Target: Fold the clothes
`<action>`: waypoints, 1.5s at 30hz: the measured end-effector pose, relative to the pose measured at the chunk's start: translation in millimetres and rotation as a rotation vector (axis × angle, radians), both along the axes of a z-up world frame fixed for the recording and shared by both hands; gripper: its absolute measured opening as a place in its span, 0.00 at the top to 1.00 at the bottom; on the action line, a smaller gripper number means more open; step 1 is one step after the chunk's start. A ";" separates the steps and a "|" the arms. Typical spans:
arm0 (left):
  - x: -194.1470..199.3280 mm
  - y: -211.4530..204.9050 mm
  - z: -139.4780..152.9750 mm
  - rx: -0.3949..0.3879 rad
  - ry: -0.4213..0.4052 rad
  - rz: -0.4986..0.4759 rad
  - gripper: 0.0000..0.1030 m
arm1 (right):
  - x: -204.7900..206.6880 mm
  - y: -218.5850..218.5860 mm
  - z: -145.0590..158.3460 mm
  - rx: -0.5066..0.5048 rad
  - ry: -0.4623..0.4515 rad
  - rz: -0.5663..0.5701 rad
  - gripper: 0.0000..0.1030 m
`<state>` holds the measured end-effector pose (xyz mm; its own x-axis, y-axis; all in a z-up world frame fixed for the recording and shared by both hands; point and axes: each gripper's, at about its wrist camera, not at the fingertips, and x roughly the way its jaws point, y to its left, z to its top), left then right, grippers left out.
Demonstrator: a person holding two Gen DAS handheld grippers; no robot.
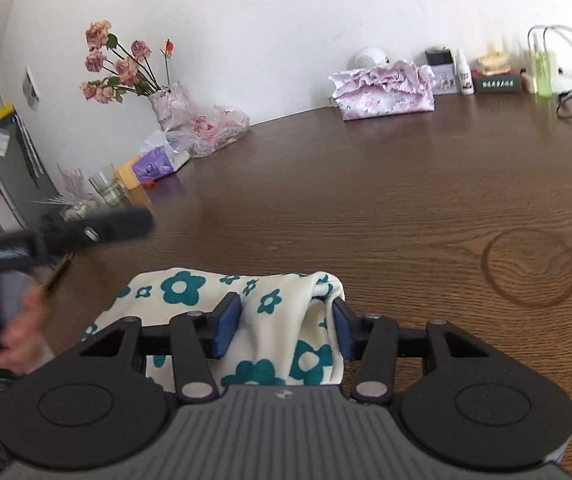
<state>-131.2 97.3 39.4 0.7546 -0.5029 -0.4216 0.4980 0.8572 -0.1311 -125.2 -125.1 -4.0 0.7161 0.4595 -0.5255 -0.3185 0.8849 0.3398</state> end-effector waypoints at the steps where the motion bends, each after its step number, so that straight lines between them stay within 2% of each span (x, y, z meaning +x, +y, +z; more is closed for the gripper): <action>1: -0.4 -7.5 -3.4 0.016 0.026 0.001 0.78 | -1.7 3.7 0.9 -0.020 -0.010 -0.007 0.53; 2: 1.1 -15.8 -8.7 0.039 0.056 -0.002 0.90 | -3.3 7.4 1.8 -0.041 -0.020 -0.014 0.53; 5: -2.3 -30.0 -24.1 0.099 0.078 0.036 0.90 | -4.6 11.6 2.7 -0.052 -0.025 -0.034 0.53; 11: -6.7 -41.2 -39.2 0.185 0.066 0.076 0.90 | -8.1 10.1 1.2 -0.037 -0.023 -0.053 0.53; 13: -6.6 -41.2 -42.5 0.183 0.061 0.077 0.90 | -9.1 9.7 1.0 -0.033 -0.024 -0.055 0.52; 17: -3.0 -31.9 -51.3 0.117 0.082 0.086 0.91 | -11.1 8.5 0.7 -0.020 -0.022 -0.056 0.51; 21: -2.2 -31.9 -52.1 0.121 0.072 0.077 0.91 | -12.8 11.1 2.1 -0.047 -0.024 -0.053 0.52; 28: -0.3 -23.4 -56.2 0.070 0.068 0.061 0.90 | -17.3 6.6 6.4 -0.022 -0.029 -0.068 0.51; 32: 1.0 -21.8 -55.9 0.065 0.068 0.052 0.90 | -29.4 13.3 22.4 -0.126 -0.147 -0.122 0.51; 33: 1.3 -22.0 -55.9 0.067 0.067 0.051 0.90 | -31.1 13.3 25.9 -0.141 -0.175 -0.143 0.53; 36: 2.0 -21.2 -56.3 0.064 0.068 0.050 0.91 | -34.6 11.9 31.6 -0.095 -0.229 -0.114 0.70; 39: 3.2 -20.0 -56.6 0.058 0.071 0.049 0.90 | -28.9 23.0 26.6 -0.122 -0.205 -0.052 0.78; 41: 3.6 -19.8 -56.7 0.056 0.072 0.050 0.90 | -22.6 30.1 17.4 -0.150 -0.166 -0.045 0.78; 45: 4.8 -20.5 -56.3 0.059 0.070 0.045 0.90 | -21.2 35.7 10.5 -0.194 -0.159 -0.042 0.78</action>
